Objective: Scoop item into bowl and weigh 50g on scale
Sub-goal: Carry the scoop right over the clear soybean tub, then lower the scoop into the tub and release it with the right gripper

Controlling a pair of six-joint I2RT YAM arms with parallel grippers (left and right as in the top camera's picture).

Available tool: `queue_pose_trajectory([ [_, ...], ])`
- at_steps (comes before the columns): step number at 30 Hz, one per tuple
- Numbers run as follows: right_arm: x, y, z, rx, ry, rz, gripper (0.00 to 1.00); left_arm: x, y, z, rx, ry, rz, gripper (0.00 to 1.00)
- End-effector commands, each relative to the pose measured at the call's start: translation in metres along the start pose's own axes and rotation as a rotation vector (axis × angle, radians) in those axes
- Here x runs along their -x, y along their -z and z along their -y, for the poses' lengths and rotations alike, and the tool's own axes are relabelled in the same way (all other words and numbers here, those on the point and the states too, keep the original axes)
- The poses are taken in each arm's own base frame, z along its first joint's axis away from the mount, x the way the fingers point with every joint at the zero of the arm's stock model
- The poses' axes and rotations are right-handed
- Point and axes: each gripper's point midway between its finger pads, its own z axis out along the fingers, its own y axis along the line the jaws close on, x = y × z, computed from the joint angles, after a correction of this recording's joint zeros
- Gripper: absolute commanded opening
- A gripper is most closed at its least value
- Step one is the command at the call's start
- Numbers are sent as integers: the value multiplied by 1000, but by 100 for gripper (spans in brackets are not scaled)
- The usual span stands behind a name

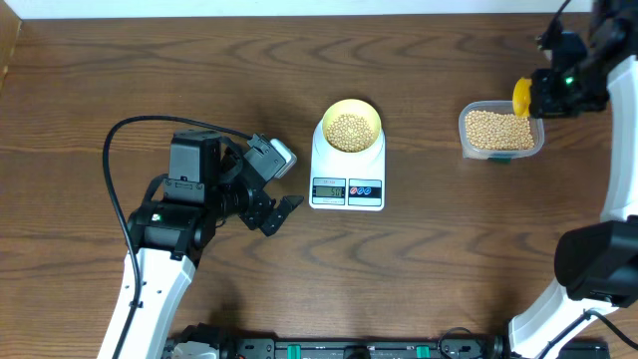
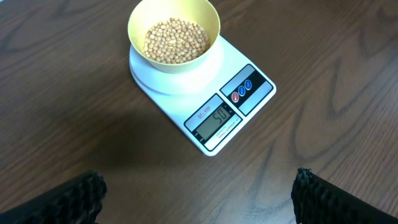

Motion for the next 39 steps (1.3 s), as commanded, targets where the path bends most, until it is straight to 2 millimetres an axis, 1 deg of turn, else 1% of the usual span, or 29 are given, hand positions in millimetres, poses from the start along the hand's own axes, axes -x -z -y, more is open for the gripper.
queue_pose_trajectory([
  [1,-6,-17,2,-94,-3,-55,1,-1,0,0,-6,-9,1,97],
  [5,-9,-31,3,-228,-21,-83,1,-1,0,0,-6,-8,1,97],
  [8,-11,-37,1,-326,-26,-92,1,-1,0,0,-6,-8,1,97],
  [12,-12,-36,-4,-442,-36,-82,1,-1,0,0,-6,-8,1,98],
  [15,-8,-35,-9,-463,-88,-52,1,-1,0,0,-6,-9,1,97],
  [20,-1,-42,-18,-361,-154,-19,1,-1,0,0,-6,-8,1,98],
  [23,3,-46,-22,-263,-194,-8,1,-1,0,0,-6,-8,1,98],
  [27,12,-49,-22,-86,-274,14,1,-1,0,1,-6,-8,1,98],
  [31,12,-46,-12,69,-367,14,1,-1,0,0,-6,-9,1,98],
  [37,9,-45,14,222,-495,30,1,-1,0,0,-6,-9,1,98],
  [39,8,-45,19,268,-522,35,1,-1,0,1,-6,-8,1,98],
])
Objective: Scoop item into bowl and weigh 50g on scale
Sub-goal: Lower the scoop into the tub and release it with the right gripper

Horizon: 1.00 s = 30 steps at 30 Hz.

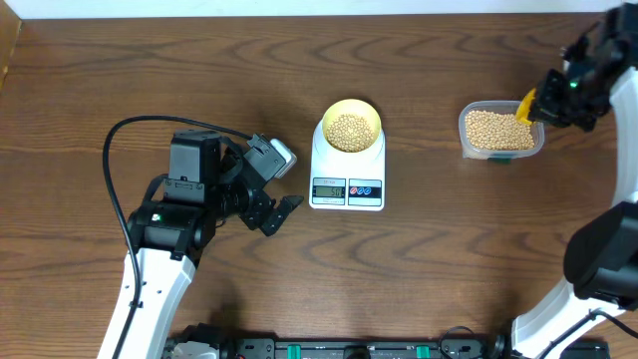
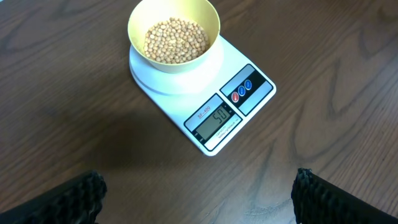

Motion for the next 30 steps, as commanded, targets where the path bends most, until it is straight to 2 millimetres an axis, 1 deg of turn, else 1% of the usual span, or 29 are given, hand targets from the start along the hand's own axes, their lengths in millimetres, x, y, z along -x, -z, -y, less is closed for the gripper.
queue_pose_trajectory([
  [1,-4,-1,-6,167,-65,-40,1,-1,0,0,-6,-8,1,98],
  [6,-10,-8,2,261,-129,-75,1,-1,0,1,-6,-8,1,98],
  [9,-11,-19,10,259,-143,-76,1,-1,0,0,-6,-9,1,98],
  [14,-11,-38,16,262,-140,-59,1,-1,0,0,-6,-9,1,98],
  [17,-15,-46,16,278,-154,-68,1,-1,0,1,-6,-8,1,98],
  [19,-19,-49,18,279,-178,-84,2,-1,0,0,-6,-9,1,98],
  [20,-21,-51,20,278,-183,-90,7,-1,0,0,-6,-8,1,98],
  [22,-25,-51,23,273,-198,-105,20,-1,0,1,-6,-8,1,97],
  [25,-28,-49,27,270,-216,-119,46,-1,0,0,-6,-9,1,98],
  [28,-34,-48,34,246,-240,-142,60,-1,0,1,-6,-8,1,97],
  [29,-36,-48,37,236,-247,-149,62,-1,0,0,-6,-8,1,98],
  [30,-38,-47,40,232,-258,-156,69,-1,0,0,-6,-9,1,98],
])
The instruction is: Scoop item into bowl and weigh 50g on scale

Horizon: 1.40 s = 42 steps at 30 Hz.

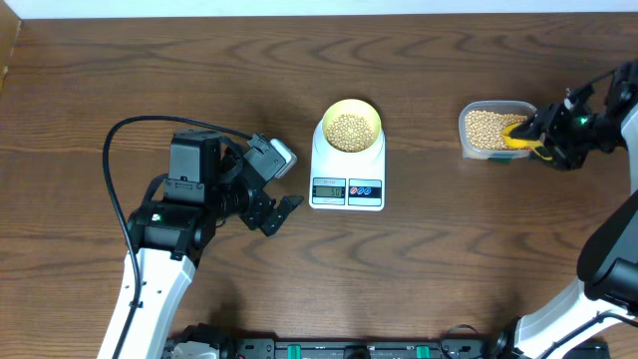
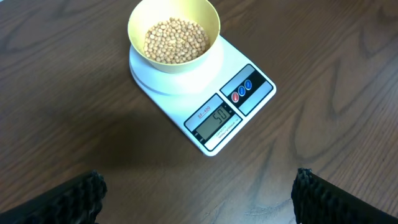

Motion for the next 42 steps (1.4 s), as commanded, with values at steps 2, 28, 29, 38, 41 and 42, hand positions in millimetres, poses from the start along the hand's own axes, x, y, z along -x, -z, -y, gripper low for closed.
queue_pose_trajectory([
  [2,0,4,10,-9,-37,-4,74,-1,0,0,-6,-8,1,98],
  [28,0,137,-27,-202,117,243,99,-1,0,0,-6,-8,1,98],
  [29,1,144,-35,-195,140,275,99,-1,0,1,-6,-8,1,97],
  [38,1,191,-99,-119,340,528,99,-1,0,1,-6,-8,1,98],
  [41,-7,198,-107,-85,325,549,99,-1,0,0,-6,-8,1,98],
  [42,-10,200,-108,-81,314,550,99,-1,0,1,-6,-8,1,98],
])
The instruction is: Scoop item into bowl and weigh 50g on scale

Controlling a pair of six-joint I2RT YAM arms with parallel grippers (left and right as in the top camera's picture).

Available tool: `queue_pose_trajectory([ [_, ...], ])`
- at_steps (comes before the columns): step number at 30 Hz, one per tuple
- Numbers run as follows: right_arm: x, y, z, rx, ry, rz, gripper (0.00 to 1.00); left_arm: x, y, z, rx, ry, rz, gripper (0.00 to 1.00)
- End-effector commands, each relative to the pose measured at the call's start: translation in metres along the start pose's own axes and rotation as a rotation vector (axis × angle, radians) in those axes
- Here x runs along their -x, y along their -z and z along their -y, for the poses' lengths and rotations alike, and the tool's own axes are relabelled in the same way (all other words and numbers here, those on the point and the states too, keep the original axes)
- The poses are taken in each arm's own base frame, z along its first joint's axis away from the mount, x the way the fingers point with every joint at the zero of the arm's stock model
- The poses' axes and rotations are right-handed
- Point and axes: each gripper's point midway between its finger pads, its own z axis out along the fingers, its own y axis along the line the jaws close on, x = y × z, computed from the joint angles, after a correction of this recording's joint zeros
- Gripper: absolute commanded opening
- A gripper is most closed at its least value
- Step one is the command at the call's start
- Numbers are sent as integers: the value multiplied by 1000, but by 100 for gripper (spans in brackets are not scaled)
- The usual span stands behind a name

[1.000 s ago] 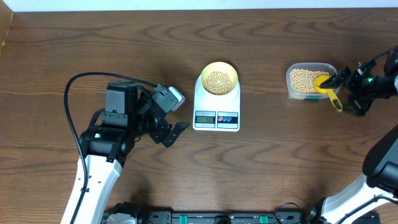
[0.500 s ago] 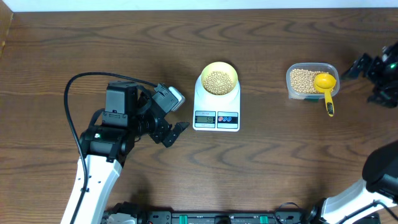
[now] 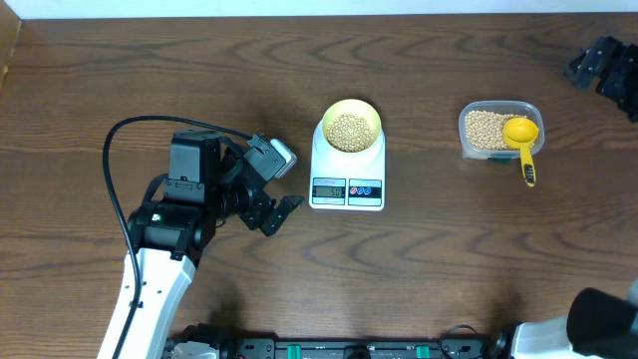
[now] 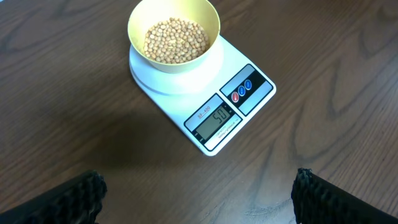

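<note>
A yellow bowl [image 3: 350,125] of soybeans sits on the white scale [image 3: 347,178]. In the left wrist view the bowl [image 4: 173,37] is on the scale [image 4: 249,87], whose display [image 4: 216,119] reads 50. The yellow scoop [image 3: 522,137] lies with its cup in the clear bean container [image 3: 486,130], its handle hanging over the near right rim. My left gripper [image 3: 283,191] rests open left of the scale, nothing between its fingers [image 4: 74,199]. My right gripper [image 3: 598,65] is at the far right edge, away from the scoop, too dark to read.
A black cable [image 3: 130,130] loops behind the left arm. The arm bases and a rail [image 3: 349,349] run along the near table edge. Bare wood table [image 3: 449,259] lies in front of the scale and container.
My right gripper was at the container's right rim with the scoop in it. Now the scoop lies free in the container and the gripper is up at the far right corner.
My right gripper held the yellow scoop above the container's right edge, then lower at the rim, then down in the beans. Now the scoop rests there alone. The scale read 50 and the left arm stayed still throughout.
</note>
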Motion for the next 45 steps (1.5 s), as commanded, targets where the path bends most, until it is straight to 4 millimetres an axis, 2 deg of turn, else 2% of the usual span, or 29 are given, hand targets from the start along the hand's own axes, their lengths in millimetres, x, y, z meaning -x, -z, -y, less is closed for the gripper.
queue_pose_trajectory([
  [1,1,15,-9,20,-30,29,99,-1,0,0,-6,-9,1,97],
  [45,-4,17,-8,12,-35,15,99,-1,0,0,-6,-9,1,98],
])
